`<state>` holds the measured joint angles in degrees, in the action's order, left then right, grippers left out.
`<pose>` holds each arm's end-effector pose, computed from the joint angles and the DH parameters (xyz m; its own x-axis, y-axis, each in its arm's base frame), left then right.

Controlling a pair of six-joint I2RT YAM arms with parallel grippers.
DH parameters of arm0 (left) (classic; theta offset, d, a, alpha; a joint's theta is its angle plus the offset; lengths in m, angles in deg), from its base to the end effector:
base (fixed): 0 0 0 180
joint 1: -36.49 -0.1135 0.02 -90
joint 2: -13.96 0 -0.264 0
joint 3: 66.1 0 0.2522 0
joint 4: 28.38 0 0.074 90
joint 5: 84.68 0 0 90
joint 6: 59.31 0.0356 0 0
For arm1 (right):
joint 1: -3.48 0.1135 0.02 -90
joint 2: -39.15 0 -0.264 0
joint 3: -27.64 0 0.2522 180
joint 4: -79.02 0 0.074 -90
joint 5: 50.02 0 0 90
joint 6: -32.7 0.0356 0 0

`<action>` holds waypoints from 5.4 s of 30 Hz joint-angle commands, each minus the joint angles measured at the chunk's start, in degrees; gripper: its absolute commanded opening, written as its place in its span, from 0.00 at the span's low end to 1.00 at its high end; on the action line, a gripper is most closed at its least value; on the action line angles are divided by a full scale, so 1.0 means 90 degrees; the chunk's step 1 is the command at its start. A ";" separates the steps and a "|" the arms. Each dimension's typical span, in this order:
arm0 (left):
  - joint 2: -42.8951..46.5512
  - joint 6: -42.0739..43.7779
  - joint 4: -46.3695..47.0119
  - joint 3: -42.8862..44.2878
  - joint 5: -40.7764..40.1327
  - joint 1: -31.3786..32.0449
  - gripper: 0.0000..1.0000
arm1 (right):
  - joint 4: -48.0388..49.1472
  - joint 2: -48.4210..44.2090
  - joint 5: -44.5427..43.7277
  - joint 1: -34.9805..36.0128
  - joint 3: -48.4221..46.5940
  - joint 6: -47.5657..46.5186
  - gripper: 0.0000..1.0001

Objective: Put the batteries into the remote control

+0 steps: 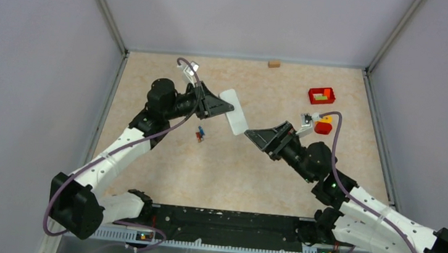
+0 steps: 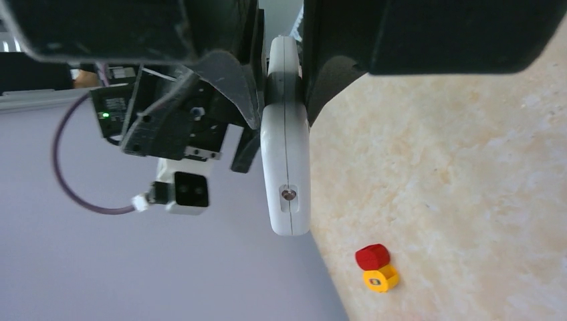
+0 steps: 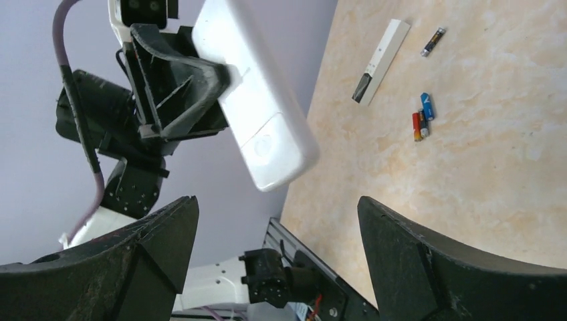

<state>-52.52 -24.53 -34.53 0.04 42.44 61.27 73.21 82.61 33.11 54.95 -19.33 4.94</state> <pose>0.2348 -0.1321 0.3425 -0.7802 -0.3612 -0.5107 0.4169 0.3085 -0.8550 0.1213 0.1455 0.3061 -0.6330 0.6154 -0.4696 -0.3049 0.3594 0.8820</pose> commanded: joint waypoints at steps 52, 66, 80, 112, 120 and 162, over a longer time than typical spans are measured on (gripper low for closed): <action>0.0413 -0.2713 0.2240 0.0284 0.0133 -0.0018 0.00 | 0.4183 0.1688 0.1402 -0.0563 0.0586 0.0841 0.22; 0.0190 -0.2835 0.2239 0.0129 0.0122 -0.0018 0.00 | 0.3440 0.1674 0.1723 -0.0982 0.0414 0.1264 0.51; 0.0126 -0.1945 0.1840 -0.0159 -0.0256 -0.0023 0.00 | 0.3638 0.1885 0.1750 -0.0991 0.0576 0.2310 0.65; -0.0310 -0.0817 0.1180 -0.0178 -0.0669 -0.0018 0.00 | 0.3550 0.1715 0.2021 -0.1332 0.0623 0.2712 0.19; -0.0323 -0.0365 0.0752 -0.0127 -0.0849 -0.0023 0.00 | 0.3566 0.1850 0.2169 -0.1367 0.0511 0.2750 0.12; -0.0071 0.0180 0.0274 -0.0229 -0.1079 -0.0026 0.00 | 0.3691 0.2317 0.2273 -0.1436 0.0379 0.2846 0.00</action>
<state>-55.31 -25.50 -32.43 -2.24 33.94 60.89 104.53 104.77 54.00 42.53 -13.54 31.67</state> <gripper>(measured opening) 0.227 0.034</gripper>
